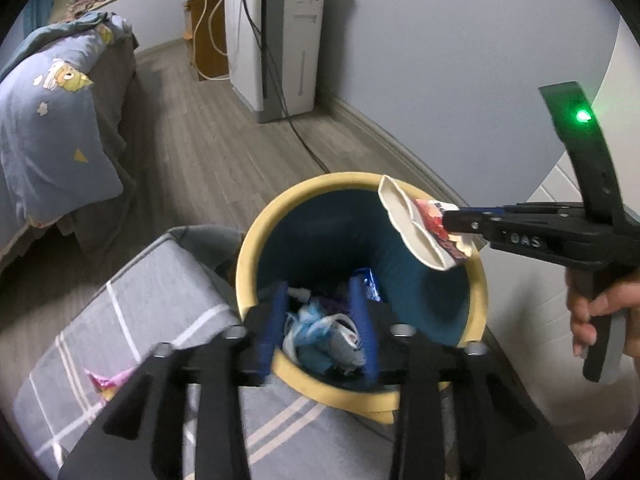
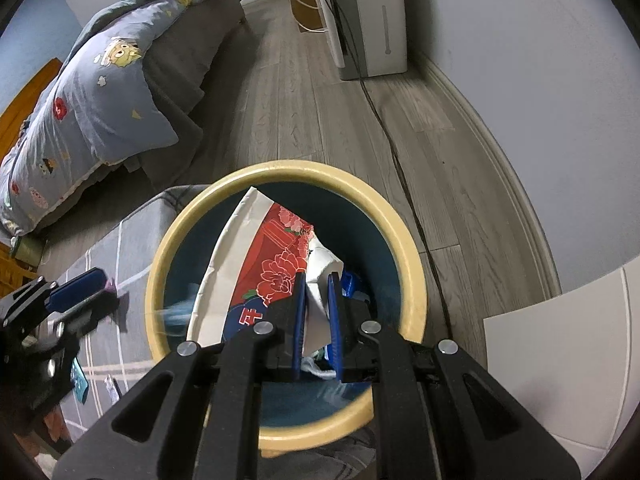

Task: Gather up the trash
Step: 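Open both tools to drop the mask and paper bag into the bin, then move both tools back over the ottoman trash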

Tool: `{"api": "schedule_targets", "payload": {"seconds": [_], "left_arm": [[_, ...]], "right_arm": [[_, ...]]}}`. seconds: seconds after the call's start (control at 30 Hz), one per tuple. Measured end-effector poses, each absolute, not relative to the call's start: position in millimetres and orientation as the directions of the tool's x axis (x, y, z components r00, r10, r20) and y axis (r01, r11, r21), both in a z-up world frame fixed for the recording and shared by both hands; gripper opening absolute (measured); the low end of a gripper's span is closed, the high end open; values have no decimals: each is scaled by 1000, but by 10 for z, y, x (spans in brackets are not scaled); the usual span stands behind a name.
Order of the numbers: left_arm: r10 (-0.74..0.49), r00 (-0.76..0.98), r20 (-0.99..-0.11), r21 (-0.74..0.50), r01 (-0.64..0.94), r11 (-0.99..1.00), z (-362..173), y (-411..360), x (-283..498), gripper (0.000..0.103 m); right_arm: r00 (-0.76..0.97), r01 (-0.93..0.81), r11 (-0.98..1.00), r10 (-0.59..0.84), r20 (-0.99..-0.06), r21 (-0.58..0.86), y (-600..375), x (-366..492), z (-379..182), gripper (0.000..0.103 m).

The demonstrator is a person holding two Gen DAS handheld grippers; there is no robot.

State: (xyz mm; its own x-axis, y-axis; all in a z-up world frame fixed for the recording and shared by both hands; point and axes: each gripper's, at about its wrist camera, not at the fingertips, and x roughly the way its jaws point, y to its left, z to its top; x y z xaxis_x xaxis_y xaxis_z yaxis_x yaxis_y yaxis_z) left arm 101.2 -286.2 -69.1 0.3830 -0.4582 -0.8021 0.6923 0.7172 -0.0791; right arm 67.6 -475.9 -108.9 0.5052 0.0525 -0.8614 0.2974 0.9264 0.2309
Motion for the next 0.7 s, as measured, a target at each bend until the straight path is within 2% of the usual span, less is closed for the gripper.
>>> {"api": "schedule_targets", "payload": {"seconds": [0.07,0.17,0.23,0.33,0.4,0.47,0.5,0.57,0.7], "left_arm": [[-461,390,-797,-78,691,719,-680,-2807,998,47],[-470,393,-790,-91,683,725,-664,-2690,961,57],[-472,398,-787,-93,679,728,-656,-2613,955,61],[-461,409,-788,-77,677,732,-635,-2526,928,73],[-454,427,-782,-60,674,737,-611,-2440,898,84],[-441,446,-779,-43,663,747,-591,-2350,874,92],[-431,460,-777,-35,651,758,-575,-2288,859,93],[-422,465,-778,-38,636,771,-564,-2197,858,93],[-399,491,-774,-38,594,804,-497,-1994,847,95]], "right_arm": [[502,301,924,56,-863,235,-4753,707,-1099,15],[501,304,926,44,-864,224,-4732,723,-1094,47],[507,307,929,24,-861,207,-4715,714,-1076,50],[508,310,927,26,-861,211,-4719,701,-1067,56],[514,313,927,16,-858,206,-4712,680,-1036,74],[518,319,928,1,-855,194,-4704,658,-1005,86],[521,321,927,-3,-854,193,-4693,639,-984,93],[528,322,926,-2,-849,199,-4691,598,-941,97],[532,317,930,-13,-847,185,-4625,548,-826,97]]}}
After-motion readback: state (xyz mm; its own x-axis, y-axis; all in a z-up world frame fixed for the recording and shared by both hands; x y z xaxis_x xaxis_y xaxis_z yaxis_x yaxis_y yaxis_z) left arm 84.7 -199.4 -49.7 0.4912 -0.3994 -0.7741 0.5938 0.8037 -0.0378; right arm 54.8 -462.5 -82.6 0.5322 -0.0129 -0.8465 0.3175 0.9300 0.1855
